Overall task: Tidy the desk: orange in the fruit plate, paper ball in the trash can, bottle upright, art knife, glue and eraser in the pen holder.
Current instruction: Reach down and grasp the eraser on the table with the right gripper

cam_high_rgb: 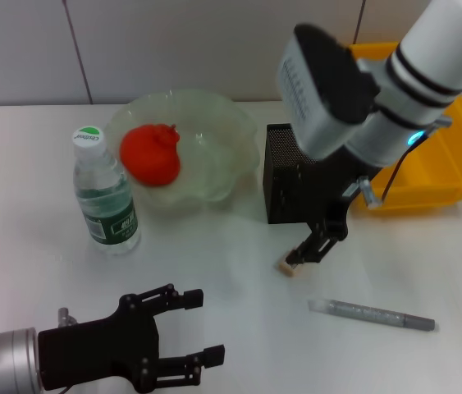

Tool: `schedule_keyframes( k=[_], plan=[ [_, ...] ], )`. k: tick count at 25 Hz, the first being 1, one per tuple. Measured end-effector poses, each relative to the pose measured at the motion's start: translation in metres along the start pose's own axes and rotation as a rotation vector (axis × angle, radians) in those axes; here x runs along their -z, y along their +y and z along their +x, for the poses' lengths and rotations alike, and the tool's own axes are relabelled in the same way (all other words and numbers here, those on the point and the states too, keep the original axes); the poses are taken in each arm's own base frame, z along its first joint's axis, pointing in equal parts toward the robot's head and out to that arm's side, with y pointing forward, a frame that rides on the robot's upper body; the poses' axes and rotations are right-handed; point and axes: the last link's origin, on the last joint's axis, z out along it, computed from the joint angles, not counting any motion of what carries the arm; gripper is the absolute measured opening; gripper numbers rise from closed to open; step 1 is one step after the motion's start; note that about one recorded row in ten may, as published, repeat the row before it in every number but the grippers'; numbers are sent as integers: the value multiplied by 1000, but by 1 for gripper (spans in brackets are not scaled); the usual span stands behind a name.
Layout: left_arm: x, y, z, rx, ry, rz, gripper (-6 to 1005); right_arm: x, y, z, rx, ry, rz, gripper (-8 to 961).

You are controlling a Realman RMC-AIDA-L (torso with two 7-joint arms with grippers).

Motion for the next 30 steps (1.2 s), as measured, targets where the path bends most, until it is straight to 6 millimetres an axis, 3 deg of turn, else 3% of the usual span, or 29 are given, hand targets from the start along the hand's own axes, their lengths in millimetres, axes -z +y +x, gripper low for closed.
schedule_keyframes(
  k=[7, 30],
  plan=[
    [1, 0, 1, -58, 25, 23, 844, -22, -2, 2, 69, 77, 31, 660],
    [2, -10, 8, -60, 82, 103, 844, -50, 0, 12, 175, 117, 42, 624]
  ],
)
